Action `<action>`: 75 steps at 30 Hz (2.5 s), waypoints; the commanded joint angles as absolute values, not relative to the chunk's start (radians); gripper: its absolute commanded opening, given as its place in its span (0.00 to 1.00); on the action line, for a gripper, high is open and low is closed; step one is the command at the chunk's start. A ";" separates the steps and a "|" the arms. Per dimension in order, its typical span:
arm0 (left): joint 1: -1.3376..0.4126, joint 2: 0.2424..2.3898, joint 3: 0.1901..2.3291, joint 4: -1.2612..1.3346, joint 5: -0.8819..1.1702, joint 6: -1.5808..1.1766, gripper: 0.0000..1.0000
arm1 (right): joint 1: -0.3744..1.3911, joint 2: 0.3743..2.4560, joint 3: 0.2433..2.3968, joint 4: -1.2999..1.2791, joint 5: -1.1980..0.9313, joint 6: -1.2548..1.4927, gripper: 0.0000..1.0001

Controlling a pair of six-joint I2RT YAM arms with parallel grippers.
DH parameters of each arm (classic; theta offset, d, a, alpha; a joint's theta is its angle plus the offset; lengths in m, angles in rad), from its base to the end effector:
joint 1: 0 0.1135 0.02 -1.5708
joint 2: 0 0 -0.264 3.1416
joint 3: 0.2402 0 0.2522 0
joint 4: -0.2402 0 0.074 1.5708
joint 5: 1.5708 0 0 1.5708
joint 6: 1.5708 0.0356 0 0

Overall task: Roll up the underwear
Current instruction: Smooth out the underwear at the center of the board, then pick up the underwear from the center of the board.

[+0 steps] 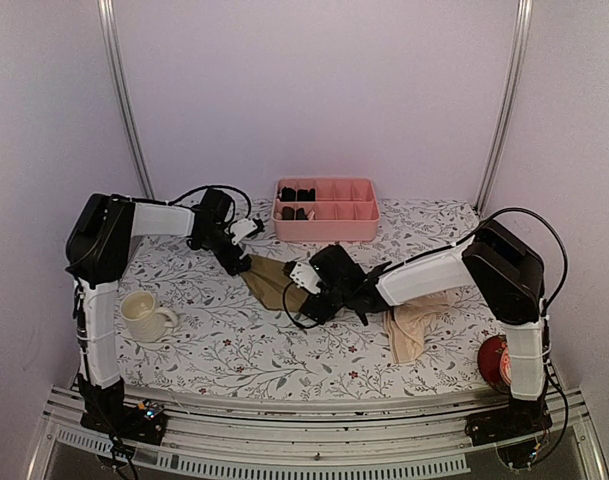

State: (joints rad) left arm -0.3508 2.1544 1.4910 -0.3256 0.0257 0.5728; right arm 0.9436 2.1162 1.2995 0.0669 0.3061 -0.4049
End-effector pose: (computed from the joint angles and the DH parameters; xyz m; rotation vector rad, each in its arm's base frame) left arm 0.4276 -0.1574 0.1387 1.1495 2.2876 0.0522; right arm 0.2713 0.3559 0.1282 -1.3005 1.8718 -0.0748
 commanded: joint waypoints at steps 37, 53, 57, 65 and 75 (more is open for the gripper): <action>-0.638 1.914 1.168 -0.237 -0.006 0.566 0.84 | 0.764 2.074 1.306 -0.138 0.417 -0.134 0.99; -0.658 1.880 1.036 -0.255 -0.023 0.645 0.85 | 0.731 2.100 1.329 -0.223 0.488 -0.123 0.99; -0.661 1.857 1.046 -0.254 -0.003 0.633 0.90 | 0.732 2.062 1.313 -0.187 0.421 -0.168 0.99; -0.660 1.728 1.070 -0.194 -0.016 0.590 0.98 | 0.783 1.910 1.270 -0.236 0.442 -0.172 0.99; -0.712 1.610 0.902 -0.124 0.069 0.752 0.96 | 0.848 1.637 1.039 -0.218 0.458 -0.061 0.99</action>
State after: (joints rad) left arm -0.6651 1.6020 0.9672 -0.1375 0.0330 0.6651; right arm 0.8310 1.7267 1.1183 -0.2245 0.4442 -0.1223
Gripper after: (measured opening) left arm 0.978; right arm 0.989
